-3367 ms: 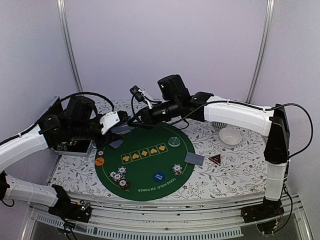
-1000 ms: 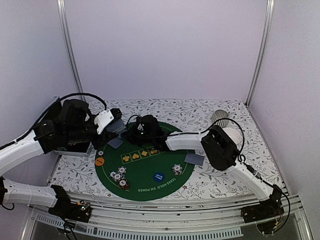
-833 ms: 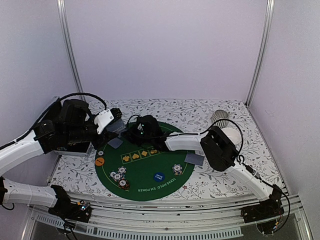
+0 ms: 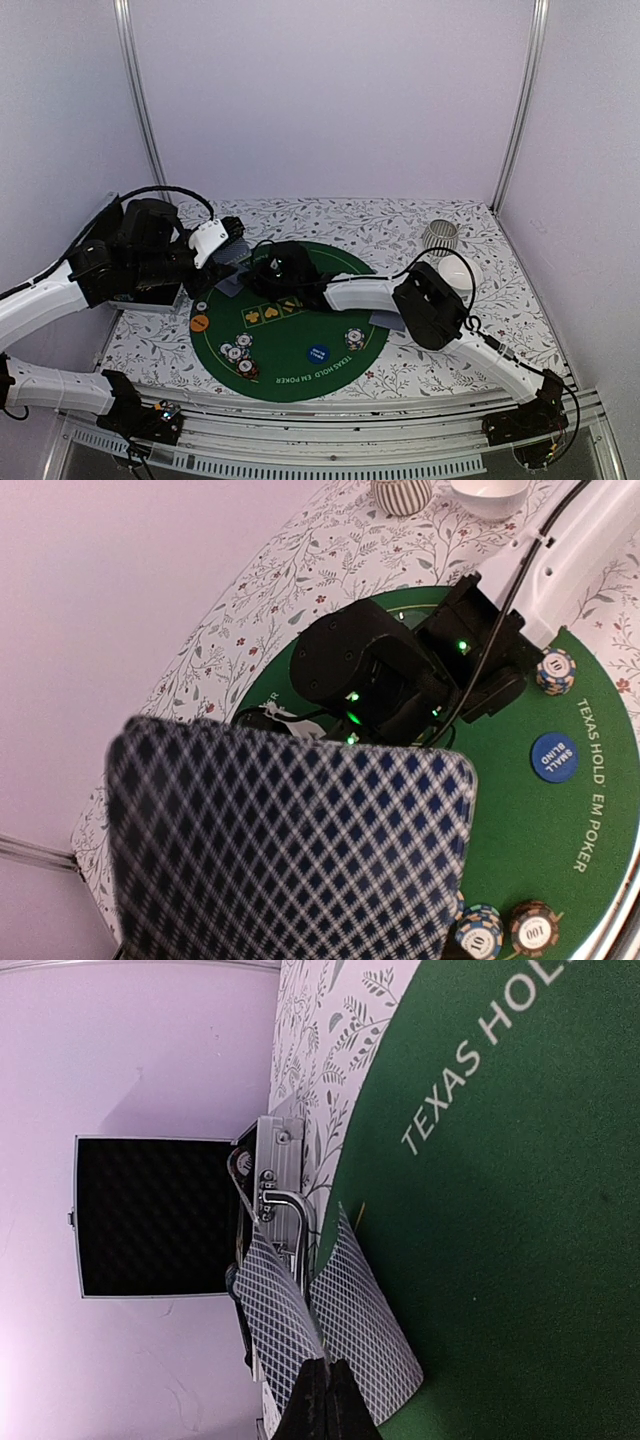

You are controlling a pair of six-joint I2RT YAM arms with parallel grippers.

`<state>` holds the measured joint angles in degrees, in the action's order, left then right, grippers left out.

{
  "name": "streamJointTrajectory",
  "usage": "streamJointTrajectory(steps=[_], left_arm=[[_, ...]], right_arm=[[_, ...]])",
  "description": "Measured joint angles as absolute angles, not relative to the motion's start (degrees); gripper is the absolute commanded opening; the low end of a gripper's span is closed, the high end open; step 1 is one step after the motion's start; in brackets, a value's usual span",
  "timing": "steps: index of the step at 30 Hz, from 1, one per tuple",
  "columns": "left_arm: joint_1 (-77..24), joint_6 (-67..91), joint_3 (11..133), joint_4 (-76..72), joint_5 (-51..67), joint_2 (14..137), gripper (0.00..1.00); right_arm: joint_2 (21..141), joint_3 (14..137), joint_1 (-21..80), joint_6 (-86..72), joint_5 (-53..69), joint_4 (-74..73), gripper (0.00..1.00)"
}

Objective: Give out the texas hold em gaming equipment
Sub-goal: Distribute the poker card in the big blind area.

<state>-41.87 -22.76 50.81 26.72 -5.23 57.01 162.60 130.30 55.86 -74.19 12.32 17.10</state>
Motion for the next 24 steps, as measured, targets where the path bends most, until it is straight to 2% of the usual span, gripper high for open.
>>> streamJointTrajectory(steps=[9, 19, 24], left_arm=[[-41.9, -22.9, 50.6, 26.6, -5.3, 57.0, 0.41], [-41.9, -22.9, 50.6, 26.6, -5.3, 57.0, 0.40], [-41.9, -22.9, 50.6, 26.6, -5.3, 57.0, 0.41]], right_arm=[[163.1, 130.9, 56.5, -75.2, 12.3, 16.9, 0.20], [163.0, 130.9, 56.6, -73.9, 12.3, 16.6, 0.54], [158.8, 126.4, 56.9, -68.0, 11.2, 14.5, 0.66]])
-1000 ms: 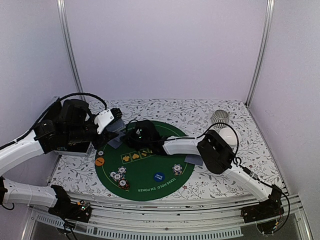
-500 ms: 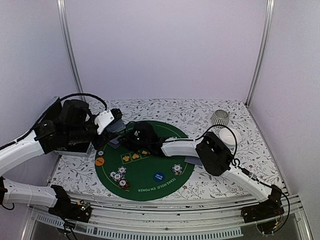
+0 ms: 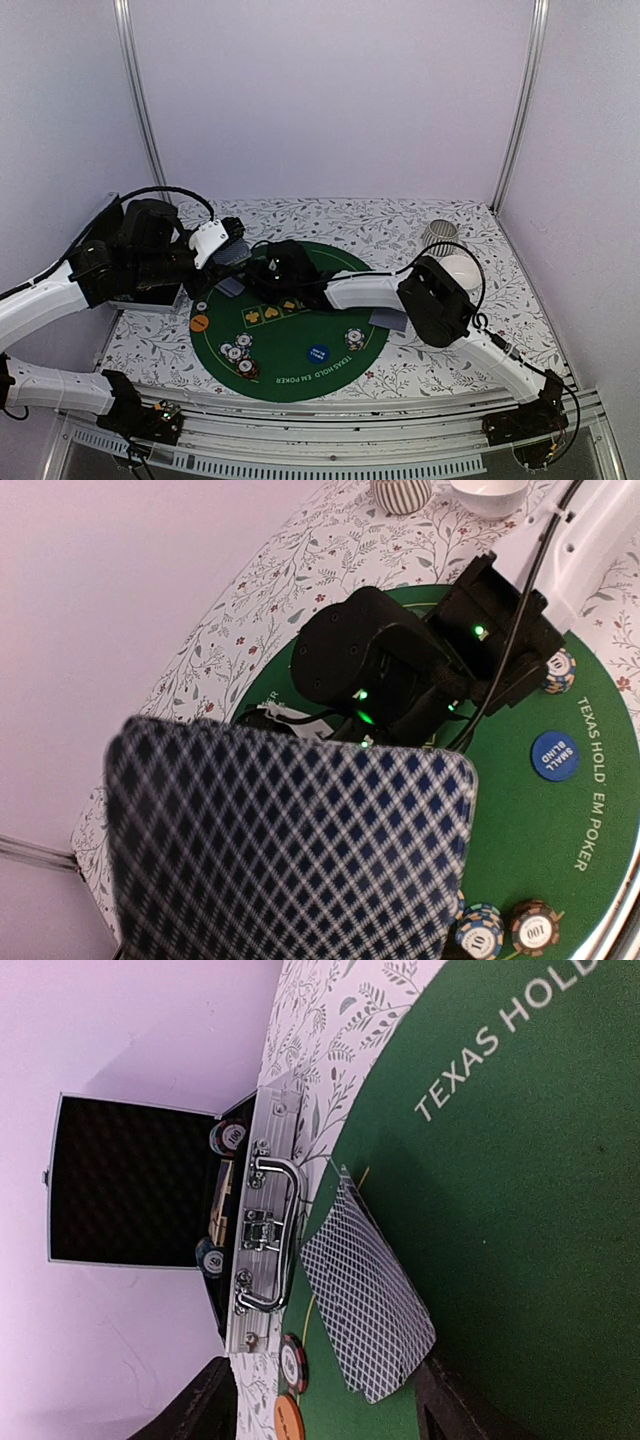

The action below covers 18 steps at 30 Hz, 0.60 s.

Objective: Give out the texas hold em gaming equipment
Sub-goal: Distribute the poker card in the big blind area, then pick up the poker card from the face-down deck piles.

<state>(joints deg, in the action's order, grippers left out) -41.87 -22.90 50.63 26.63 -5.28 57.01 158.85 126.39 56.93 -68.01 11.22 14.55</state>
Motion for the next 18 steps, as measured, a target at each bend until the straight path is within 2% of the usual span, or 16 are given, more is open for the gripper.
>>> streamJointTrajectory(steps=[3, 8, 13, 18], left_arm=[[-41.9, -22.9, 50.6, 26.6, -5.3, 57.0, 0.40], [-41.9, -22.9, 50.6, 26.7, -5.2, 57.0, 0.41], [-41.9, -22.9, 50.6, 26.7, -5.2, 57.0, 0.40], [-41.9, -22.9, 50.7, 26.8, -5.2, 56.9, 0.40]], right_arm=[[154.6, 121.3, 57.0, -64.3, 10.3, 13.3, 0.72], [149.2, 116.5, 56.9, -59.9, 9.7, 12.9, 0.95], [147.3, 116.3, 56.4, -56.4, 11.3, 12.9, 0.99], [143.7, 111.6, 55.6, -54.0, 12.6, 12.7, 0.99]])
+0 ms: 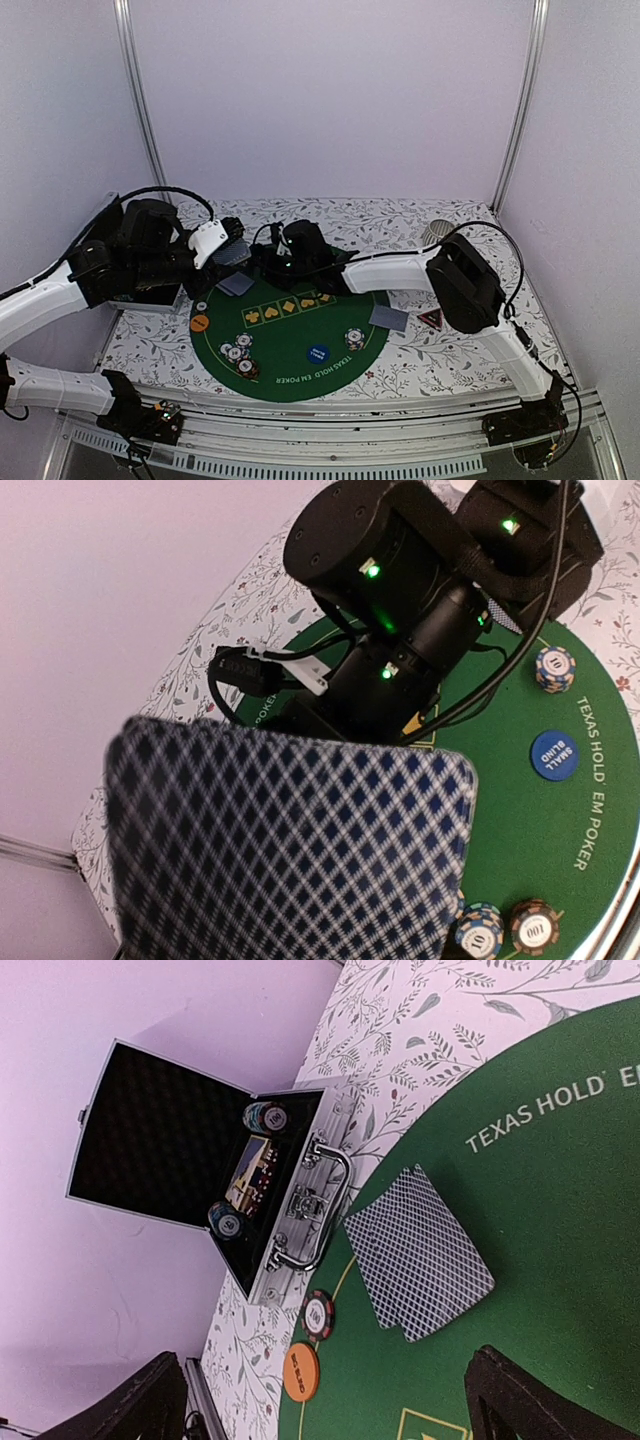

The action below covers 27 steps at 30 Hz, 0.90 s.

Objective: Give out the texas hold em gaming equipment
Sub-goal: Pick up the poker card from the face-down deck piles.

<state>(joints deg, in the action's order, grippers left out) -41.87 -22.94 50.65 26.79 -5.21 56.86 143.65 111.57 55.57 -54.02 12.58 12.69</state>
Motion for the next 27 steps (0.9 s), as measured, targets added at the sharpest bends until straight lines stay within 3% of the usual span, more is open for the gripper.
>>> streamJointTrajectory(steps=[11, 15, 19, 27], left_arm=[[-41.9, -25.3, 51.2, 27.1, -2.9, 55.5, 0.41], [-41.9, -25.9, 51.5, 27.3, -2.1, 55.8, 0.41], [-41.9, -26.5, 52.4, 27.3, -1.3, 56.5, 0.41], [-41.9, -27.0, 52.9, 27.2, -0.5, 57.3, 0.41]], right_arm=[[114.2, 92.6, 48.5, -31.1, 16.1, 8.6, 0.99], [104.7, 91.4, 47.7, -22.6, 24.4, 8.6, 0.99], [103.7, 92.2, 48.9, -21.4, 33.5, 8.9, 1.00], [113.5, 98.3, 51.7, -20.9, 38.7, 1.7, 0.98]])
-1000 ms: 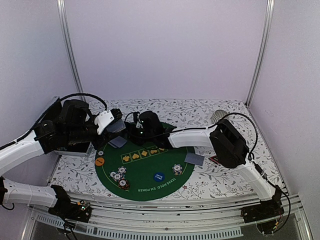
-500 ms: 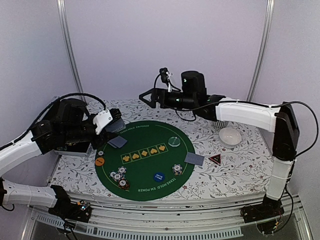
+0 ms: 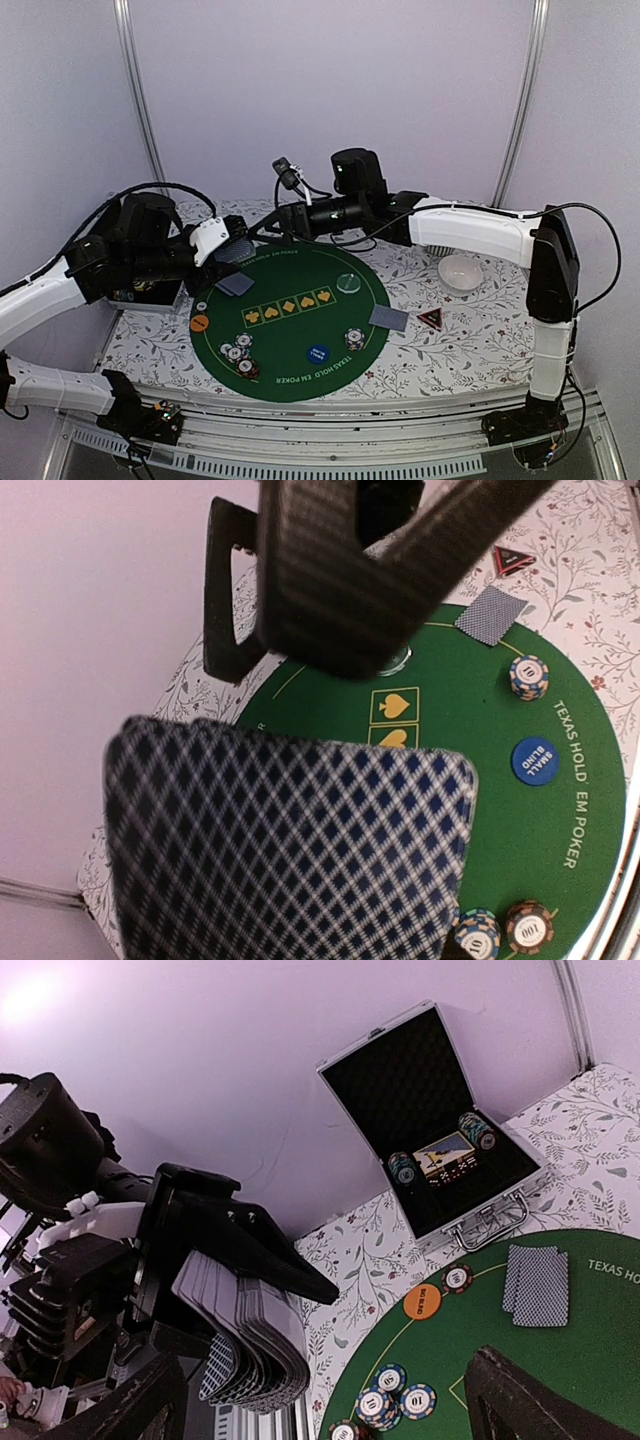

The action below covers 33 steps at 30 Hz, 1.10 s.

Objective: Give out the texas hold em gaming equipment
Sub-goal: Pick up the poker card from the face-down deck piles.

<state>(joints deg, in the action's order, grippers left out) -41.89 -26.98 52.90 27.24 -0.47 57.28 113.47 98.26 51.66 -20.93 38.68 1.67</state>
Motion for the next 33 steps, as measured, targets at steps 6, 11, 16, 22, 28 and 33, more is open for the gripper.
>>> streamJointTrajectory(steps=[6, 11, 16, 22, 28, 33], left_arm=[[-41.9, -27.0, 52.9, 27.3, -0.5, 57.4, 0.40], [-41.9, -27.0, 52.9, 27.2, -0.5, 57.5, 0.40], [-41.9, -27.0, 52.9, 27.3, -0.6, 57.7, 0.39], [-41.9, -27.0, 52.9, 27.7, -1.0, 57.8, 0.36], [-41.9, -27.0, 52.9, 27.7, -1.2, 57.9, 0.36], [-41.9, -27.0, 52.9, 27.7, -1.8, 57.9, 0.36]], right_arm=[[117.5, 102.9, 52.9, -20.6, 41.1, -0.3, 0.96], [119.9, 106.0, 53.6, -21.0, 40.9, -0.3, 0.92], [120.7, 107.0, 53.7, -20.4, 37.8, -4.0, 0.89], [120.4, 107.4, 53.8, -17.9, 34.5, -7.4, 0.80], [119.1, 107.4, 54.0, -16.3, 32.8, -9.8, 0.70], [118.4, 107.4, 54.0, -15.3, 31.9, -11.2, 0.62]])
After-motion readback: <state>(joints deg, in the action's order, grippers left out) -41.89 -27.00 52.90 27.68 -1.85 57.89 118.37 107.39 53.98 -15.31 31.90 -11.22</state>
